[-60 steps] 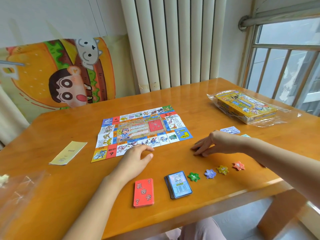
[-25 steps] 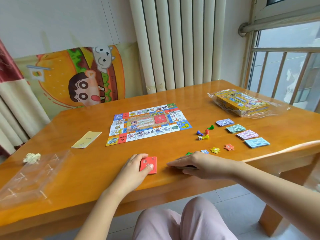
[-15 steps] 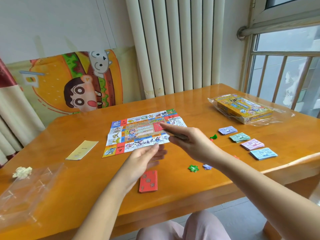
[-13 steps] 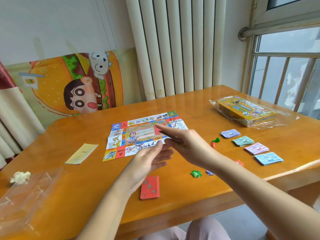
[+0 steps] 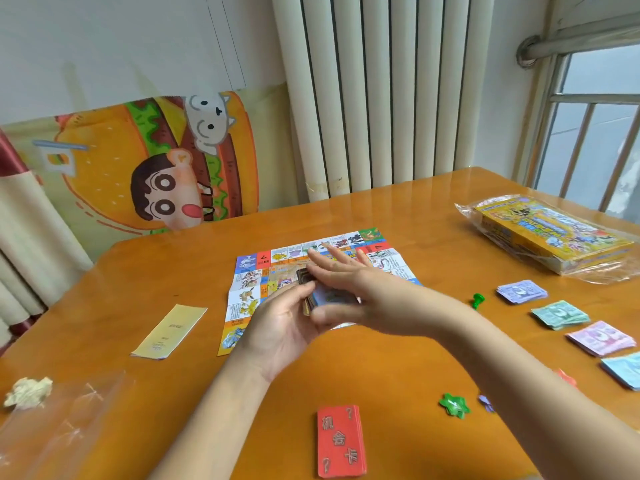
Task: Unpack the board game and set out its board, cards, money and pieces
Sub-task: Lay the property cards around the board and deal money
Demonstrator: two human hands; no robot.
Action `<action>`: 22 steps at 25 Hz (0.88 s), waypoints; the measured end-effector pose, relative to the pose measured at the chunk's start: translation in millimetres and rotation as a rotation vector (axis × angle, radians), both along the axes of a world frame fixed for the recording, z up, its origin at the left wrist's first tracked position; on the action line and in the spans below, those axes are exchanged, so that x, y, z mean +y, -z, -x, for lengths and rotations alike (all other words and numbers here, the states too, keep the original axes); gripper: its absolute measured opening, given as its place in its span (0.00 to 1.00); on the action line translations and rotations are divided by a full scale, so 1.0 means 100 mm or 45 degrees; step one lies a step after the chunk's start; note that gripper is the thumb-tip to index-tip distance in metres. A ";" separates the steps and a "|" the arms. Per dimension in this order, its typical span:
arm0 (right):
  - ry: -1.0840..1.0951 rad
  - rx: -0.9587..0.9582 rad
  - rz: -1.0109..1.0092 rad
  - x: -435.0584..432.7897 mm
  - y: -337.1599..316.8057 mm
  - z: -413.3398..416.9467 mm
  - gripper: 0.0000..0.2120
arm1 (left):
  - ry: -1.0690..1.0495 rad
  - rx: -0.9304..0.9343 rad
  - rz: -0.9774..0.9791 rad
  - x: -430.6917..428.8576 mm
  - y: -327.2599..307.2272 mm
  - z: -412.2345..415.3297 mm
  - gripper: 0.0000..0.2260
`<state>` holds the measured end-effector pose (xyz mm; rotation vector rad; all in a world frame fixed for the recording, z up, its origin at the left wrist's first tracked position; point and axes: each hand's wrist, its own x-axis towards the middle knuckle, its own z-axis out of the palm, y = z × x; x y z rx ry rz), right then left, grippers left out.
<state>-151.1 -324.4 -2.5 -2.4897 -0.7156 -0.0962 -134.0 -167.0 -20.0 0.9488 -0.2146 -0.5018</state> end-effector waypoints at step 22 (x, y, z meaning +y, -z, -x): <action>0.521 0.268 -0.999 0.12 0.27 0.05 0.03 | -0.238 -0.329 -0.242 0.07 0.25 -0.15 0.12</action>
